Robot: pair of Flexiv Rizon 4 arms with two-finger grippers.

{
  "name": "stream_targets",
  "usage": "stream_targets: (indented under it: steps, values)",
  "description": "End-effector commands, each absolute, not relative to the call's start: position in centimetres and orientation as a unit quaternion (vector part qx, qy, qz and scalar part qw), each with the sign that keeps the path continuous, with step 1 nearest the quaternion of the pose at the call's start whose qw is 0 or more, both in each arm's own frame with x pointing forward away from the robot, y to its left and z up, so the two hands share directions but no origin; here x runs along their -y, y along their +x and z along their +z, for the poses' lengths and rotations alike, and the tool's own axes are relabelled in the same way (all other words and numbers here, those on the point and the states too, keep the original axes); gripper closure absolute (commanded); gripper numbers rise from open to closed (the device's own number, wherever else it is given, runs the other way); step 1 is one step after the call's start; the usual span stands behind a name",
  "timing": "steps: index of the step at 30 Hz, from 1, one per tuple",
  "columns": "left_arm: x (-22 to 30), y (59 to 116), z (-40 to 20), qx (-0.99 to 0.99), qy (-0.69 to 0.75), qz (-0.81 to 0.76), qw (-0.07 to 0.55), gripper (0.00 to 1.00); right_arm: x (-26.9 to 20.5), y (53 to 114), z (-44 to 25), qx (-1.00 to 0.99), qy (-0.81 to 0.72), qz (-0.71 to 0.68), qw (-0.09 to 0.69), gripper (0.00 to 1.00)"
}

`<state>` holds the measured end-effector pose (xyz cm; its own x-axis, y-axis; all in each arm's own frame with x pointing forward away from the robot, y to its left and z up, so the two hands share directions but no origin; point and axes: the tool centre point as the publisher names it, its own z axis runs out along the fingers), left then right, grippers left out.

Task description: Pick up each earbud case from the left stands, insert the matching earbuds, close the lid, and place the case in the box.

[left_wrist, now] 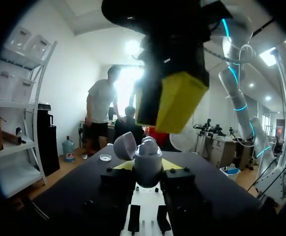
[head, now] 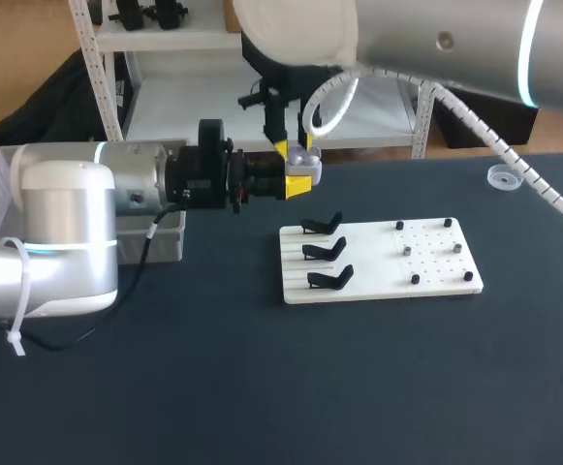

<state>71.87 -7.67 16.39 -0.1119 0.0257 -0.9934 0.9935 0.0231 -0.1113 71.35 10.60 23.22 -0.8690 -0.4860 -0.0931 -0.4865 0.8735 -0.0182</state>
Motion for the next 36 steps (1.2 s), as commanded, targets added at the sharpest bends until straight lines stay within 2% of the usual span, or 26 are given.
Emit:
stream_targets:
  steps: [1, 8, 14, 24, 34, 36]
  values:
    - [7.7, 71.9, 16.4, -0.539, 0.472, -0.515, 0.47, 1.0, -9.6, 71.9, 24.4, -0.968, -0.236, 0.017, 0.084, 0.67]
    - [7.7, 71.9, 16.4, -0.539, 0.472, -0.515, 0.47, 1.0, -8.8, 76.8, 23.2, -0.975, -0.184, 0.035, 0.118, 0.67]
    - [7.7, 71.9, 16.4, -0.539, 0.472, -0.515, 0.47, 1.0, -7.8, 78.5, 20.2, -0.984, -0.142, 0.056, 0.087, 0.71]
    - [7.7, 71.9, 16.4, -0.539, 0.472, -0.515, 0.47, 1.0, -7.9, 75.1, 18.6, -0.985, -0.144, 0.065, 0.063, 0.73]
    - [7.7, 71.9, 16.4, -0.539, 0.472, -0.515, 0.47, 1.0, -8.0, 71.9, 18.6, -0.985, -0.139, 0.084, 0.064, 0.71]
    - [7.7, 71.9, 16.4, -0.539, 0.472, -0.515, 0.47, 1.0, -7.6, 71.9, 19.6, -0.984, -0.127, 0.09, 0.086, 0.71]
